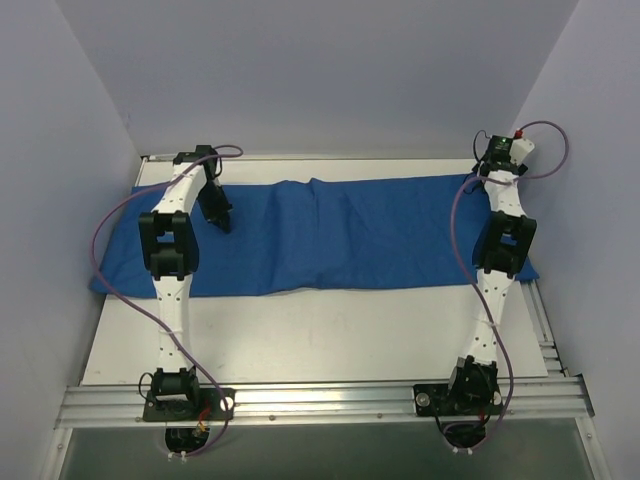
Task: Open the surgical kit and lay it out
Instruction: Open the surgical kit at the center of the board.
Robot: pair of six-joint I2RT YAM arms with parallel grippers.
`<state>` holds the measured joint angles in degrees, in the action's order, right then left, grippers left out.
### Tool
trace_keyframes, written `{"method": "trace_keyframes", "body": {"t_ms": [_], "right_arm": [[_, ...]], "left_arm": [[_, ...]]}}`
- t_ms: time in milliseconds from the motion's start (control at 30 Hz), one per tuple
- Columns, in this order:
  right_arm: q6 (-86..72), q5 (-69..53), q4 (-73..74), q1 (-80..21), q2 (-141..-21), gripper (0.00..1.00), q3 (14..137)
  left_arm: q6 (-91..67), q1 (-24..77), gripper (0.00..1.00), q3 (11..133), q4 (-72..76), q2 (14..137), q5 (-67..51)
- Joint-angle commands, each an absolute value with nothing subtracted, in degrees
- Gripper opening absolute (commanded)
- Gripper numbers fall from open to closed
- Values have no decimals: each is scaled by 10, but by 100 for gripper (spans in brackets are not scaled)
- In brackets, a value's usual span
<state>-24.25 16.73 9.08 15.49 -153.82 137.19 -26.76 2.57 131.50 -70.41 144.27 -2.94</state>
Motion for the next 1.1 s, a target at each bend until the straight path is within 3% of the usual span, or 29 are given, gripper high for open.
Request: {"method": "trace_keyframes", "body": {"t_ms": [0, 433, 733, 833, 1067], "right_arm": [[-237, 189, 83, 163, -1562, 64, 1404], [-219, 190, 84, 168, -1575, 60, 1404], [-227, 185, 77, 168, -1564, 39, 1403], [-231, 184, 78, 168, -1562, 27, 1403], [-239, 175, 74, 168, -1558, 14, 1406]], "left_arm": [[-272, 39, 2, 1324, -690, 1455, -50], [-272, 34, 2, 1300, -686, 1433, -35], [-269, 28, 2, 1295, -683, 1430, -33], [-267, 28, 2, 1291, -683, 1428, -32], [-266, 27, 2, 1274, -675, 1419, -30]]}}
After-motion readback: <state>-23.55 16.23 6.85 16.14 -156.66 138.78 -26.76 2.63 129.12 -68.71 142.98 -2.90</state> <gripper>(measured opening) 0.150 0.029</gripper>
